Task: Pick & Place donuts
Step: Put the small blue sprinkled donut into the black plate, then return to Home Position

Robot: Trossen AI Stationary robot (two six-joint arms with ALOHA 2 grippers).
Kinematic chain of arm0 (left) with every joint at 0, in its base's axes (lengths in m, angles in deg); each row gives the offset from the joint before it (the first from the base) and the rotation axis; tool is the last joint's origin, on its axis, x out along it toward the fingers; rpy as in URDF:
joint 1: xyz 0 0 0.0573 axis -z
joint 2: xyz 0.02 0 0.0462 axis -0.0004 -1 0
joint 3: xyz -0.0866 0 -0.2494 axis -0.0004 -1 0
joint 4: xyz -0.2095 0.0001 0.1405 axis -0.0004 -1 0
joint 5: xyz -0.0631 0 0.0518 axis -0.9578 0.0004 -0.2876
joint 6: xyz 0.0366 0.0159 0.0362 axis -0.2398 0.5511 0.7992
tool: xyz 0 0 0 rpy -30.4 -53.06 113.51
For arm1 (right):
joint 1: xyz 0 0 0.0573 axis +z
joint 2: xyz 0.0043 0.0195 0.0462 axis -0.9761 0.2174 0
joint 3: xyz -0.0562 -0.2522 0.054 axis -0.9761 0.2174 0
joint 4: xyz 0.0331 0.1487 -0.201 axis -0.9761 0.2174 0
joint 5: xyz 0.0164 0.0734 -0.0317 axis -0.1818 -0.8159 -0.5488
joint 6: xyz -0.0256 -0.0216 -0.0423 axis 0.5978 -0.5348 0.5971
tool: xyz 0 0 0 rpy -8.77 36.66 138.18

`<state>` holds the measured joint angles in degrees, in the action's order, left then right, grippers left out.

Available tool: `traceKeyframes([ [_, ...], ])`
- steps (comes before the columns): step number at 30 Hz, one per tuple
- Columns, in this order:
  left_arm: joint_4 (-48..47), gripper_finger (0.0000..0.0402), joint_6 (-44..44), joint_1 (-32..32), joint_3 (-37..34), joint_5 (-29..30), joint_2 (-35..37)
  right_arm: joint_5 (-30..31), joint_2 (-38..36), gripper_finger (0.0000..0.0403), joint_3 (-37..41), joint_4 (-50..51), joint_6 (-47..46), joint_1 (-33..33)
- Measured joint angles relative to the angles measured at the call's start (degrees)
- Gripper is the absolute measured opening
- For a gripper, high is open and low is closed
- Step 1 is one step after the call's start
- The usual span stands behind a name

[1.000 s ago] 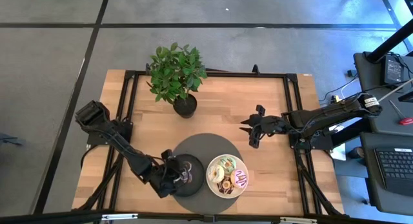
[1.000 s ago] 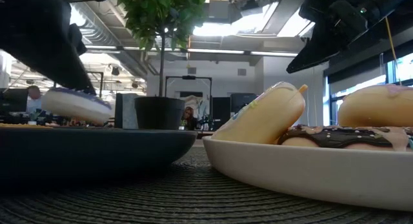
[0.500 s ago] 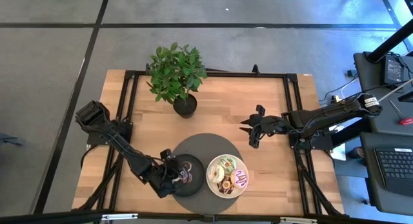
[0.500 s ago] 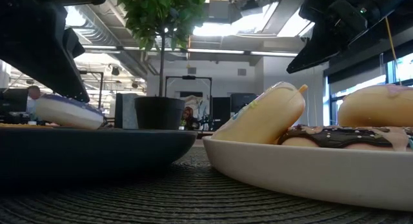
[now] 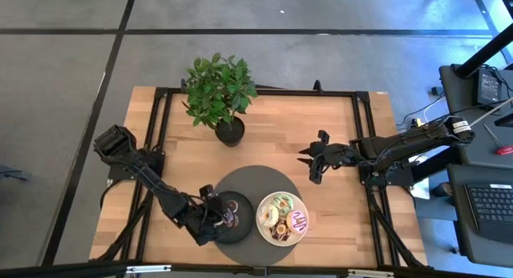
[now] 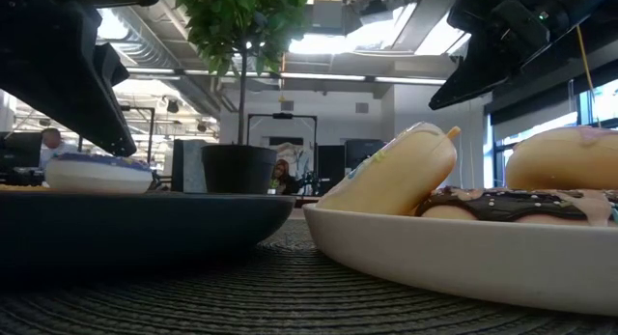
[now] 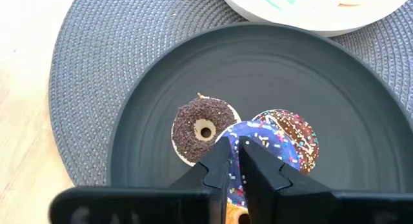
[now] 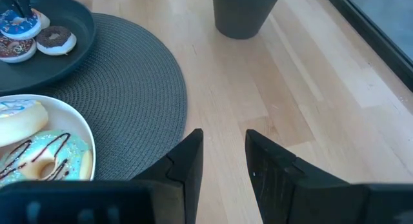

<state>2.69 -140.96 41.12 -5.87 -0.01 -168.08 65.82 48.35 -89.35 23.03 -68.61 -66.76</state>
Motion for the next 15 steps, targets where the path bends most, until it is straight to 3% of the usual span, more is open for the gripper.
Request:
traceKeyframes([
  [9,-0.1,0.0074,2.7,0.0,0.0,1.2,1.5,0.0,0.0,0.0118,0.0,0.1,0.0,0.0],
  [15,0.1,0.0084,3.5,-0.4,0.0,12.4,8.4,-2.1,0.0,0.0118,0.0,-0.7,2.1,0.0],
])
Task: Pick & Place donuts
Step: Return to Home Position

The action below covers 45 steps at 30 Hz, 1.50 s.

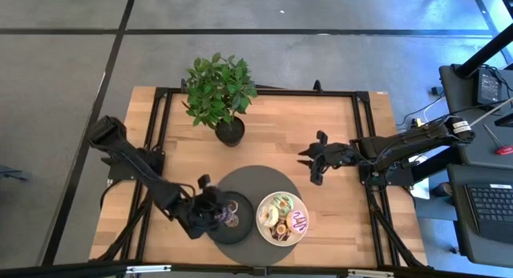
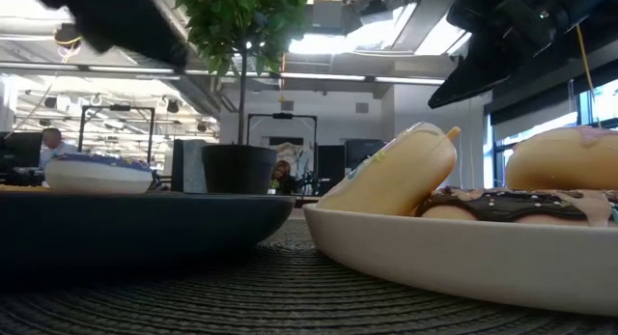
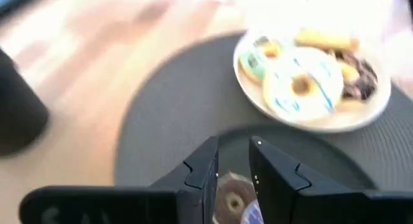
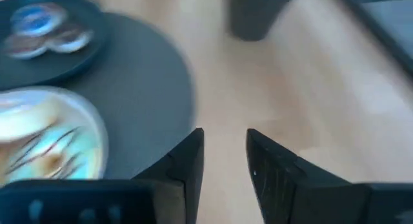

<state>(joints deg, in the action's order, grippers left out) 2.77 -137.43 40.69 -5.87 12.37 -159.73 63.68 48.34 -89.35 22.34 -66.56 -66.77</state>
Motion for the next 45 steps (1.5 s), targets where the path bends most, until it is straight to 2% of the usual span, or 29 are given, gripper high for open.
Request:
traceKeyframes([
  [3,0.0,0.0083,1.6,-2.9,0.0,1.0,2.6,-8.9,-1.4,0.0118,0.0,-0.2,2.3,-0.3],
  [5,0.4,0.0081,4.7,-6.0,0.0,-1.9,3.7,-11.4,-2.7,0.0118,0.9,-0.9,2.5,-0.7],
  [8,3.1,0.008,14.0,-10.2,0.0,-8.9,3.9,-8.0,-5.5,0.0118,5.3,-2.8,1.7,-0.8],
  [10,2.2,0.0083,18.0,-12.0,0.0,-11.2,5.0,-6.1,-8.5,0.0118,8.8,-5.5,-0.7,-0.8],
  [13,-1.2,0.0089,19.1,-12.4,-1.2,-6.7,9.3,-5.9,-13.6,0.0118,14.5,-9.1,-2.4,-0.8],
  [15,1.2,0.0094,20.0,-11.7,-4.4,-3.7,13.7,-5.9,-17.5,0.0118,17.3,-11.6,-2.2,-0.8],
  [17,7.5,0.0099,21.9,-11.4,-9.2,-3.7,18.6,-5.9,-21.7,0.0118,19.3,-12.3,-1.6,-0.8],
  [21,22.9,0.0102,28.4,-13.1,-21.1,-9.0,28.8,-5.8,-29.2,0.0118,22.6,-12.0,-0.6,-0.8],
  [23,26.0,0.0101,30.2,-15.1,-26.5,-11.6,34.8,-5.8,-32.7,0.0118,24.1,-12.3,-0.6,-0.9],
  [30,26.1,0.0094,34.5,-20.9,-40.7,-15.8,57.7,-3.8,-42.0,0.0118,29.0,-11.5,-0.8,-2.0],
  [35,26.0,0.0094,35.8,-24.8,-47.7,-20.5,74.1,-3.9,-47.1,0.0118,30.9,-11.0,-0.7,-4.0],
  [38,23.3,0.0095,37.8,-26.9,-49.1,-23.1,80.7,-4.1,-49.6,0.0118,31.0,-10.4,-0.4,-5.1],
  [42,17.5,0.0092,40.0,-30.1,-49.5,-23.4,87.7,-4.3,-52.9,0.0118,31.0,-8.1,0.7,-7.2],
  [45,14.5,0.0091,40.0,-32.7,-49.6,-24.3,88.9,-4.3,-55.4,0.0118,31.0,-5.7,1.0,-9.0],
])
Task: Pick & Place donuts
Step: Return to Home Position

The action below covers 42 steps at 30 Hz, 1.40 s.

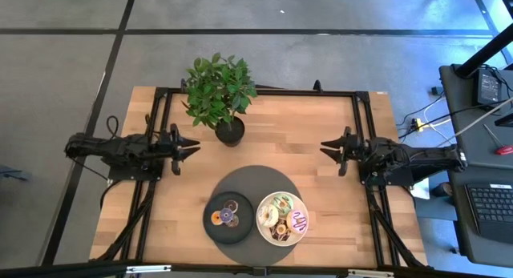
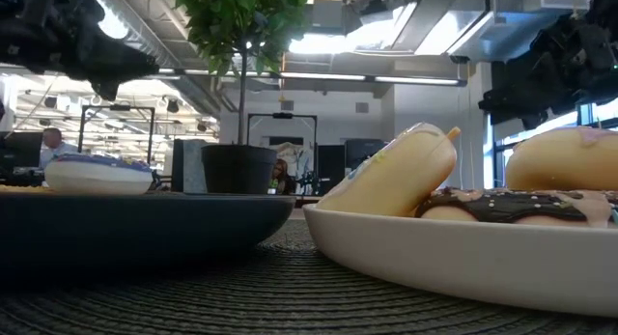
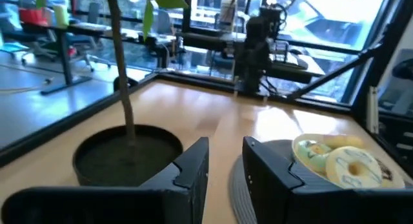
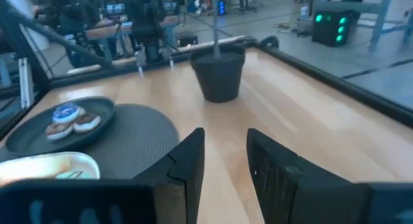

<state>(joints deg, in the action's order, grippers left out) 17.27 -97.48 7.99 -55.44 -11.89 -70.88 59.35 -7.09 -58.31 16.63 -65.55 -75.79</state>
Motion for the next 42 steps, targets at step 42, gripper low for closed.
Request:
traceKeyframes([
  [42,9.9,0.0092,-0.9,-17.9,-5.6,-16.7,-0.1,-13.5,-4.6,0.0118,2.1,-5.7,7.0,-12.1],
])
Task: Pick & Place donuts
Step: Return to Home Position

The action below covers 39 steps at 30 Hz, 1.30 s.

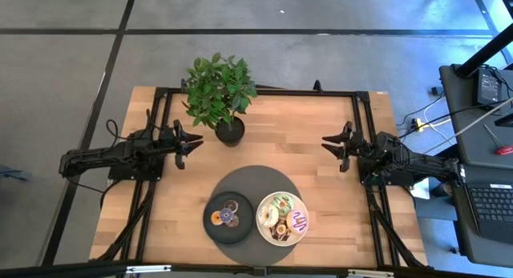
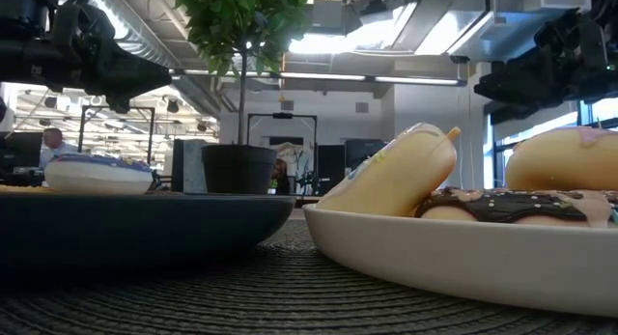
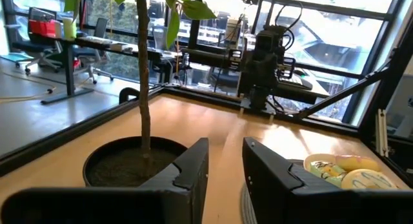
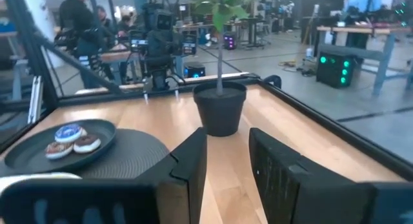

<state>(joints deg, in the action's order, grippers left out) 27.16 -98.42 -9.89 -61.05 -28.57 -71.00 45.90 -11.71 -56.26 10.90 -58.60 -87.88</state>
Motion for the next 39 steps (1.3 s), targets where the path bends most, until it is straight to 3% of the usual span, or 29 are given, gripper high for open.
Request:
traceKeyframes([
  [15,0.0,0.0093,0.0,0.0,0.0,0.0,0.0,-4.2,0.0,0.0118,0.0,-5.0,4.4,0.0],
  [39,0.0,0.0087,0.0,0.0,0.0,0.0,0.0,-4.2,0.1,0.0118,0.0,-1.5,4.9,0.0],
])
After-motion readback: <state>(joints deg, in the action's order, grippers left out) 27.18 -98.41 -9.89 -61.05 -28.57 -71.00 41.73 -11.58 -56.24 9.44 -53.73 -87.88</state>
